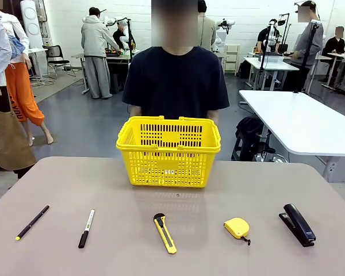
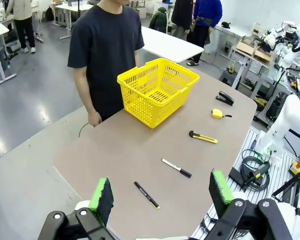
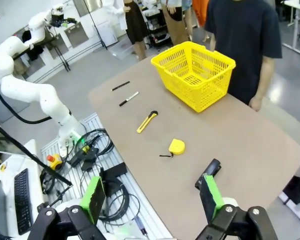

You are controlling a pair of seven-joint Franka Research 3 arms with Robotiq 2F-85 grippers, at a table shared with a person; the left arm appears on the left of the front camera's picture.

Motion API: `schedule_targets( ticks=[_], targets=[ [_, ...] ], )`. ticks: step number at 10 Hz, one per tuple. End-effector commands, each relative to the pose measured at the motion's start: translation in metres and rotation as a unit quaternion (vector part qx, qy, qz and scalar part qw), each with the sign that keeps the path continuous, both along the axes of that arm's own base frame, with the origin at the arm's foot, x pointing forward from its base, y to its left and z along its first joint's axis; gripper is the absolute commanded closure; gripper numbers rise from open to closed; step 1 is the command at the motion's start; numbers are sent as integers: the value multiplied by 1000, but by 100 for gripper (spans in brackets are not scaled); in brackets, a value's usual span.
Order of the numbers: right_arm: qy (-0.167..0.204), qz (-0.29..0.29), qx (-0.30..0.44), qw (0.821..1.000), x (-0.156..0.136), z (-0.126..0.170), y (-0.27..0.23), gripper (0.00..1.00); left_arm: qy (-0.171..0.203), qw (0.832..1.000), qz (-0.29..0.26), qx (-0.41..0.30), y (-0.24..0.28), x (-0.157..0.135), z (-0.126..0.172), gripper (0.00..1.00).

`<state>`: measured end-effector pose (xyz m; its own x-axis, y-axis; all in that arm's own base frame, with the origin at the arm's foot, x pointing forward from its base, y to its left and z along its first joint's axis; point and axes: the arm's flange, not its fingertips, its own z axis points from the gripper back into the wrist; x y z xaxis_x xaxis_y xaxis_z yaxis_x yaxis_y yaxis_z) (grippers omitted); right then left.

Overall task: Place the items the person wants into the basket.
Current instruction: Pick up the item the person points to and place it in the Market Basket.

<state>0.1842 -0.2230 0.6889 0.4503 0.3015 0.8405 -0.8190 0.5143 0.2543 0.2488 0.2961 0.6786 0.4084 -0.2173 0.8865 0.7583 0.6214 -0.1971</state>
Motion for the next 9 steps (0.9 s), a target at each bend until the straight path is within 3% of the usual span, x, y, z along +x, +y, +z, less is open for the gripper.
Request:
schedule_targets(
  ticks=[1, 9],
  targets=[
    [-12, 2, 3, 1000, -3, 2, 0, 0, -9, 1000, -4, -3, -2, -2, 2, 0],
    [-12, 2, 3, 1000, -3, 2, 0, 0, -9, 1000, -4, -3, -2, -2, 2, 0]
  ],
)
